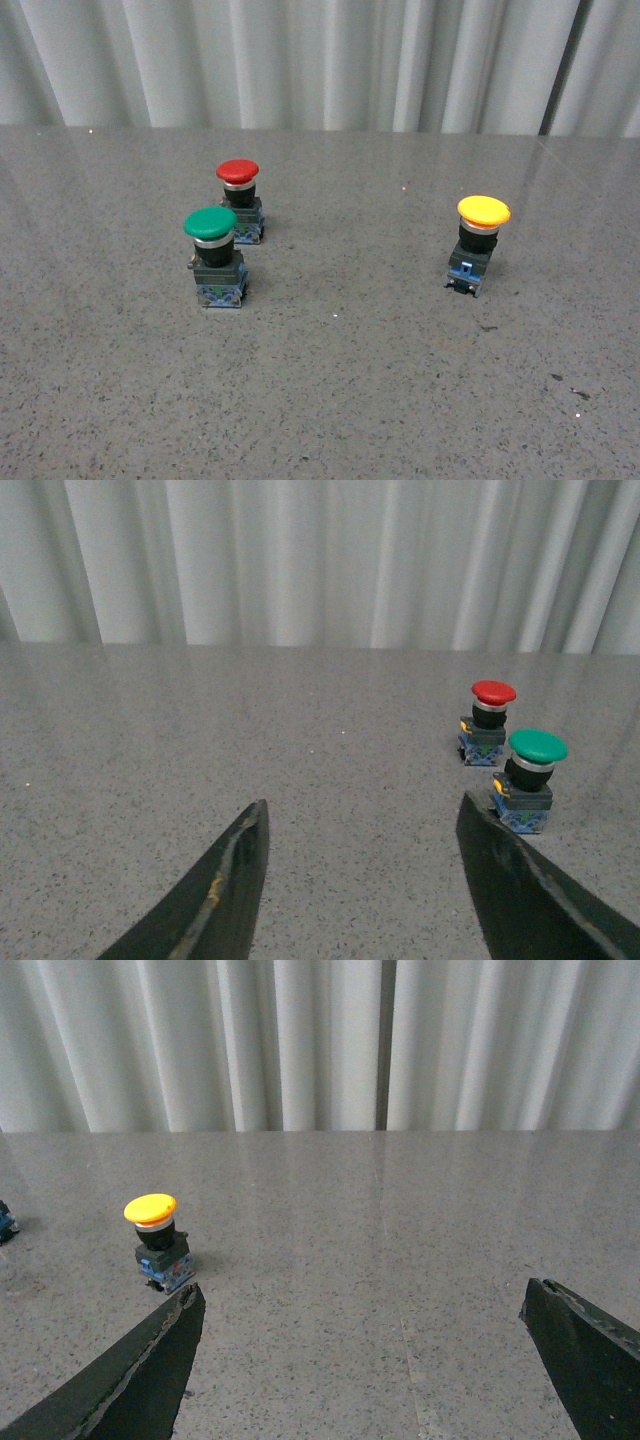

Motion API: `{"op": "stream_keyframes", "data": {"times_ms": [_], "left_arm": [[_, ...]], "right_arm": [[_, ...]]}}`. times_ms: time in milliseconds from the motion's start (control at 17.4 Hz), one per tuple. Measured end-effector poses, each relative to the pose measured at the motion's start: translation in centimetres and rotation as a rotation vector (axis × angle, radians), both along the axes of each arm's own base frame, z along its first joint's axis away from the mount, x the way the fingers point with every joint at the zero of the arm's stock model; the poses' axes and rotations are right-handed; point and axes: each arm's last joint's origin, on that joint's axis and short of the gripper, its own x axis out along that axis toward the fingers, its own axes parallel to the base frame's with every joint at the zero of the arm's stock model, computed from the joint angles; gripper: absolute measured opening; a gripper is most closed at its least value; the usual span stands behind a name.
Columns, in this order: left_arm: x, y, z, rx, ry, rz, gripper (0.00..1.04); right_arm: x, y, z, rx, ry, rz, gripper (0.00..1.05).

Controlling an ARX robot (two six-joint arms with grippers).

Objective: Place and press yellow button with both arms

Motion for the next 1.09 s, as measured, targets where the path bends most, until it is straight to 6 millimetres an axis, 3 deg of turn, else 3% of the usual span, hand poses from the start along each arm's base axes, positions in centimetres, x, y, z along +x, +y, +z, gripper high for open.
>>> {"op": "stream_keyframes", "data": {"times_ms": [288,518,691,806,921,978,1094], "left_arm": [[0.0,0.0,0.0,0.001,0.000,0.000,1.00],[0.0,0.0,0.0,0.000,0.000,0.000,0.98],[0.0,0.0,0.0,0.000,0.000,0.000,0.98],[0.0,0.0,0.0,0.000,0.000,0.000,0.98],[0.0,0.0,0.0,0.000,0.000,0.000,0.98],[0.0,0.0,0.0,0.000,0.000,0.000,0.98],[0.0,0.0,0.0,0.000,0.000,0.000,0.98]], "right_arm": [[0.0,0.0,0.0,0.000,0.000,0.000,0.98],[0.0,0.0,0.0,0.000,0.000,0.000,0.98],[0.2,0.2,0.0,0.118,0.105,0.018,0.98],[0.6,0.9,2.4,0.188,0.047,0.074,0.98],[1.9,1.6,6.7,0.212,-0.088,0.122,0.98],[3.1,2.1,8.1,0.217,-0.118,0.141,0.98],[6.1,3.5,9.0,0.217,-0.104,0.182,0.98]]}}
